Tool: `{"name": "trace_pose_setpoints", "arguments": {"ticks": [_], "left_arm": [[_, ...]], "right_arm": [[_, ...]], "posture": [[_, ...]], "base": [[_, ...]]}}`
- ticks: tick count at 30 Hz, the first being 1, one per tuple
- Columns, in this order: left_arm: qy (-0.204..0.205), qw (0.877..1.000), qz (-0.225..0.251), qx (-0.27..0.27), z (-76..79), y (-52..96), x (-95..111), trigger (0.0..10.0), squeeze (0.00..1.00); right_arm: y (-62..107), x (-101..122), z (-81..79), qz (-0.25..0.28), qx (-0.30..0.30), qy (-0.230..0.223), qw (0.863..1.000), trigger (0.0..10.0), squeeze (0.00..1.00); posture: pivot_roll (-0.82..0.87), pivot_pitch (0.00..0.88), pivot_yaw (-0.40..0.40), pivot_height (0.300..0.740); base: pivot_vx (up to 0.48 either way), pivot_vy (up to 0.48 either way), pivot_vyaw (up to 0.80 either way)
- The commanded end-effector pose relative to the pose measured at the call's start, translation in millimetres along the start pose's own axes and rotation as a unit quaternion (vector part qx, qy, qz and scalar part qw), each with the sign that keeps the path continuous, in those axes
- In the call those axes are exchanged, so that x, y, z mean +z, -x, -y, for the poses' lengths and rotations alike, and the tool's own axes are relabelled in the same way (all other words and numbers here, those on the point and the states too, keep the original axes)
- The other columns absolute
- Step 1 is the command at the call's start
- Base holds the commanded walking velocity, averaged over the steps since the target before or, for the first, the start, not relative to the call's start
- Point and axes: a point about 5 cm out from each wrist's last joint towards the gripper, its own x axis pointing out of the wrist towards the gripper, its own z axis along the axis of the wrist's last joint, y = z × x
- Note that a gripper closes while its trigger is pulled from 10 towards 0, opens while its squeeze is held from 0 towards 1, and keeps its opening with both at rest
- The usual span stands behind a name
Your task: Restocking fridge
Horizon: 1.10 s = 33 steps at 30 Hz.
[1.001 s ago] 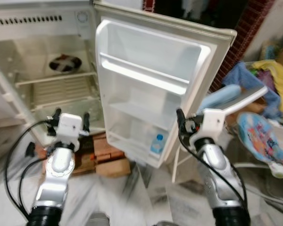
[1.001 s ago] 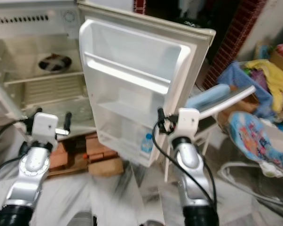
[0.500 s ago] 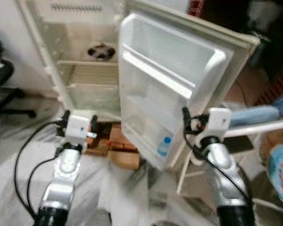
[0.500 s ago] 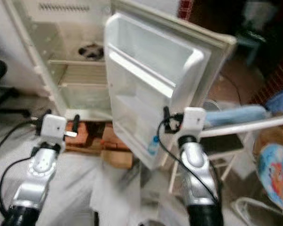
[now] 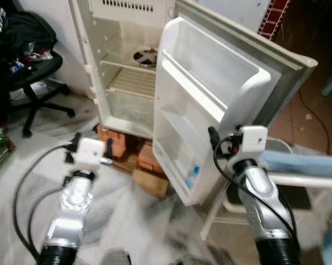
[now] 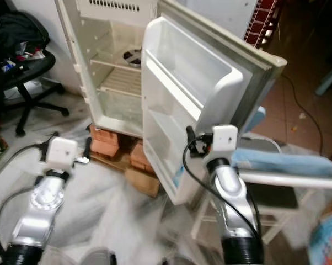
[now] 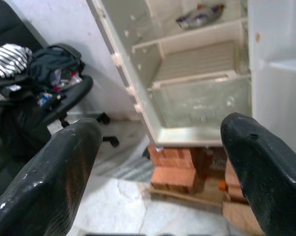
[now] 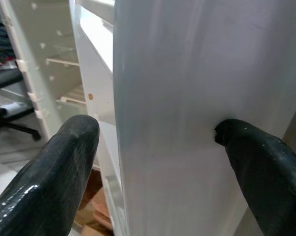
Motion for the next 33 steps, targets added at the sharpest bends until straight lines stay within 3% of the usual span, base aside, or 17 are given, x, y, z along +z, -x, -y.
{"name": "trace_pose_setpoints", "arguments": {"ticks": [1,6,10,12,14,15,17,21,27,28,29,31,33], "left_arm": [[-0.001,1.000,0.005,-0.007,0.6,0.2,3.7,10.0,0.00],[0.003,1.000,-0.002,-0.013,0.6,7.5,-0.3,10.0,0.00],[0.005,1.000,-0.004,-0.012,-0.2,7.6,-0.2,10.0,0.00],[0.005,1.000,-0.005,-0.013,-0.5,7.8,-0.1,10.0,0.00],[0.009,1.000,-0.009,-0.019,-0.5,8.7,-0.9,10.0,0.00],[0.015,0.999,-0.017,-0.028,0.5,10.7,-2.5,10.0,0.00],[0.028,0.998,-0.025,-0.041,2.1,14.7,-4.7,10.0,0.00],[0.028,0.998,-0.028,-0.046,1.9,19.8,-7.1,10.0,0.00],[0.025,0.998,-0.035,-0.044,-0.4,22.9,-10.5,10.0,0.00],[0.025,0.998,-0.037,-0.046,-0.7,23.5,-11.4,10.0,0.00],[0.025,0.998,-0.037,-0.046,-0.7,23.5,-11.4,10.0,0.00],[0.025,0.998,-0.041,-0.050,-0.7,24.3,-12.2,10.0,0.00],[0.026,0.997,-0.042,-0.054,-0.2,24.5,-12.2,10.0,0.00]], "right_arm": [[-3.1,3.3,2.0,0.002,0.002,-0.007,1.000,10.0,0.00],[9.5,-5.6,-14.8,-0.032,0.109,-0.058,0.992,10.0,0.00],[26.3,-17.6,-20.5,-0.080,0.197,-0.061,0.975,10.0,0.00],[30.4,-21.3,-18.0,-0.096,0.209,-0.059,0.971,10.0,0.00],[33.4,-26.3,-10.0,-0.117,0.209,-0.036,0.970,10.0,0.00],[33.1,-33.0,4.1,-0.139,0.177,-0.003,0.974,10.0,0.00],[32.4,-37.9,19.1,-0.157,0.141,0.016,0.977,10.0,0.00],[35.9,-38.0,30.2,-0.165,0.129,0.031,0.977,10.0,0.00],[59.9,-43.1,42.0,-0.194,0.139,0.036,0.970,10.0,0.00],[71.7,-45.8,51.2,-0.216,0.142,0.042,0.965,10.0,0.00],[71.7,-45.8,51.2,-0.216,0.142,0.042,0.965,10.0,0.00],[79.8,-46.8,67.0,-0.237,0.128,0.073,0.960,10.0,0.00],[76.0,-40.0,76.4,-0.220,0.104,0.085,0.966,10.0,0.00]], "posture": [[0.01,0.032,-0.068,0.740],[0.01,0.034,-0.069,0.740],[0.01,0.031,-0.072,0.740],[0.01,0.030,-0.071,0.740],[0.01,0.031,-0.069,0.740],[0.00,0.032,-0.067,0.740],[0.00,0.032,-0.067,0.740],[0.01,0.034,-0.070,0.740],[0.01,0.037,-0.073,0.740],[0.00,0.037,-0.072,0.740],[0.00,0.037,-0.072,0.740],[-0.01,0.037,-0.068,0.740],[-0.01,0.037,-0.066,0.740]], "base": [[0.000,0.000,0.00],[0.000,0.000,0.00],[0.000,0.000,0.00],[0.000,0.000,0.00],[0.000,0.000,0.00],[0.000,0.000,0.00],[0.000,0.000,0.00],[0.000,0.000,0.00],[0.000,0.000,0.00],[0.000,0.000,0.00],[0.000,0.000,0.00],[0.000,0.000,0.00],[0.000,0.000,0.00]]}}
